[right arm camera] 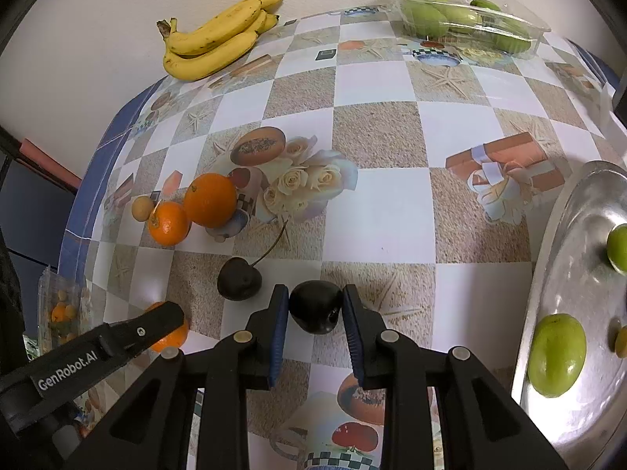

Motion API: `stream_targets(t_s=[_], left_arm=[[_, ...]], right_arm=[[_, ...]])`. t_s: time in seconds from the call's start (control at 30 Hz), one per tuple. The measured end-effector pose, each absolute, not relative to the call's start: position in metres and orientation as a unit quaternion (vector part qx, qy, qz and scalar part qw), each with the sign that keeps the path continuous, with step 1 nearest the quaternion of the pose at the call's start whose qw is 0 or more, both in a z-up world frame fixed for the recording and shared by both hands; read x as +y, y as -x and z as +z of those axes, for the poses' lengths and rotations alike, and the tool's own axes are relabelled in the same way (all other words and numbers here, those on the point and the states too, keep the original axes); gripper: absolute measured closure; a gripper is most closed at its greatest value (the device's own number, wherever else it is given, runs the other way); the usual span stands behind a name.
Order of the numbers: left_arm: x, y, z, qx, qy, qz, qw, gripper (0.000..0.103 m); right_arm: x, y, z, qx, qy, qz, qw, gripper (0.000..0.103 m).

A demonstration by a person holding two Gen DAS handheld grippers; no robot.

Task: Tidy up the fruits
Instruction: 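Close the left gripper on an orange while the right gripper grasps a dark round fruit, then carry the orange with the left gripper while the right carries the dark fruit over the bowl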

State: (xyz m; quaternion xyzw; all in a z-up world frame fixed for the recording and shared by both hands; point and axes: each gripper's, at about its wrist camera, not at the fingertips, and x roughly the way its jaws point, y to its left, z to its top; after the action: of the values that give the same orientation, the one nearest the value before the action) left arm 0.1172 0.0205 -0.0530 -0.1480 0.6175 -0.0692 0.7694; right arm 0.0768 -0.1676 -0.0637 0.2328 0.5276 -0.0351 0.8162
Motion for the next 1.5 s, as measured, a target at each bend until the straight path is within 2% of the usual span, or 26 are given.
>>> stream_targets(t_s=[0.6,1.5], left_arm=[[0.006,-0.108,-0.007,0.568,0.15,-0.094,0.804,0.065],[-0.074,-0.08,0.011,0.547,0.072,-0.13,0.824,0.065]], right_arm=[[-0.185,-0.052,-0.013,0.487,-0.241,-0.05,0.838,0.074],[-0.236,-0.013,-0.003,0.498,-0.235,-0.115,0.827,0.074]])
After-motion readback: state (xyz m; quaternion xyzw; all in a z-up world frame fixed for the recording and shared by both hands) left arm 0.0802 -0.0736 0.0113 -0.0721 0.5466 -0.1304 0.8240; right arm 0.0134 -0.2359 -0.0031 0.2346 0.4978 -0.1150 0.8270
